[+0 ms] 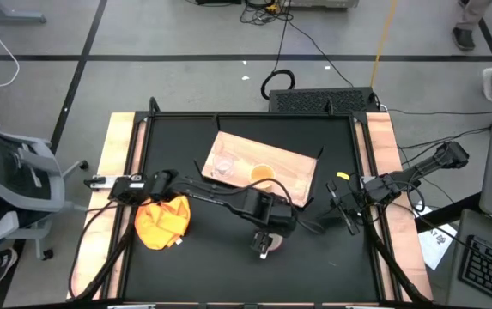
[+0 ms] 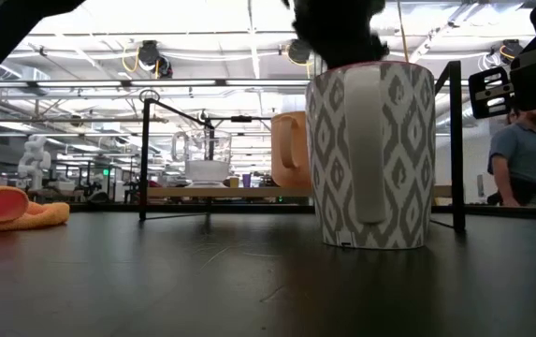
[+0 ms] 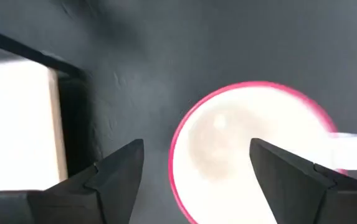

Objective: Stack small to large cups/mugs on shelf
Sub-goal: Put the gray patterned mug on the shelf

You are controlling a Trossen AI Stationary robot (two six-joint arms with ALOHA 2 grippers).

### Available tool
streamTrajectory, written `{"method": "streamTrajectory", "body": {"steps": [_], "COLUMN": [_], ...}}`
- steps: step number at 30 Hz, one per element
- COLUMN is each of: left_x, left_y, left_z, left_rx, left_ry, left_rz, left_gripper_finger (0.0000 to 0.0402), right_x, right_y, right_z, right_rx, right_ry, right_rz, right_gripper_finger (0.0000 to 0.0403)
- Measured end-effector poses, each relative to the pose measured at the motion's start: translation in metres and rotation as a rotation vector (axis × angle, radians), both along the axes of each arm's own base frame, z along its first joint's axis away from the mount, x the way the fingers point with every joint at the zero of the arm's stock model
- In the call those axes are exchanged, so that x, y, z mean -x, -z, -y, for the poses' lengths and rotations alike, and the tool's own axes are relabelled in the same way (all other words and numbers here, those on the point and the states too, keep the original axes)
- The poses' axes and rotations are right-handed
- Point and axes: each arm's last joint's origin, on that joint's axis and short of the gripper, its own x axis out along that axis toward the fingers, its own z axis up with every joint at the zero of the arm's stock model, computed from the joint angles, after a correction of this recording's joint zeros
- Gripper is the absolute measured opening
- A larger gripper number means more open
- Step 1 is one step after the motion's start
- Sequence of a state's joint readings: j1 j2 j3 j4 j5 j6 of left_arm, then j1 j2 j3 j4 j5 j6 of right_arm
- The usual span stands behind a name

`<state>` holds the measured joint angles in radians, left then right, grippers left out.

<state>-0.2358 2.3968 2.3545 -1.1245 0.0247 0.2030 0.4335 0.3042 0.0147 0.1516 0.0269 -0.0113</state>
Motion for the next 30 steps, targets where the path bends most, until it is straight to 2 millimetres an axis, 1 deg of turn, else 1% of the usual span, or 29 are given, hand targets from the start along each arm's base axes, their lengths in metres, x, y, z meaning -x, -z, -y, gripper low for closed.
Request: {"method": "streamTrajectory", "body": {"steps": [6, 11, 15, 17, 19, 27, 30], "left_x": [0.017, 0.04, 0.055, 0.059, 0.06, 0.061, 0.064], "left_y": [-0.049, -0.09, -0.112, -0.118, -0.12, -0.118, -0.116], "left_z": [-0.003, -0.009, -0.014, -0.014, -0.014, -0.014, -0.013], "left_rx": [0.022, 0.03, 0.03, 0.026, 0.026, 0.019, 0.034], "left_ry": [-0.015, -0.055, -0.1, -0.107, -0.108, -0.095, -0.051], "left_rz": [0.098, 0.148, 0.18, 0.189, 0.193, 0.17, 0.134], "left_gripper_finger": [0.029, 0.028, 0.0274, 0.0275, 0.0275, 0.0274, 0.026], "right_x": [0.0, 0.0, 0.0, 0.0, 0.0, 0.0, 0.0], "right_y": [0.0, 0.0, 0.0, 0.0, 0.0, 0.0, 0.0], "right_z": [0.0, 0.0, 0.0, 0.0, 0.0, 0.0, 0.0], "right_rx": [0.0, 0.0, 0.001, 0.001, 0.001, 0.0, 0.0], "right_ry": [0.0, 0.0, 0.0, 0.0, 0.0, 0.0, 0.0], "right_rz": [0.0, -0.001, -0.002, -0.002, -0.001, 0.0, 0.0], "right_gripper_finger": [0.0, 0.0, 0.0, 0.0, 0.0, 0.0, 0.0]}}
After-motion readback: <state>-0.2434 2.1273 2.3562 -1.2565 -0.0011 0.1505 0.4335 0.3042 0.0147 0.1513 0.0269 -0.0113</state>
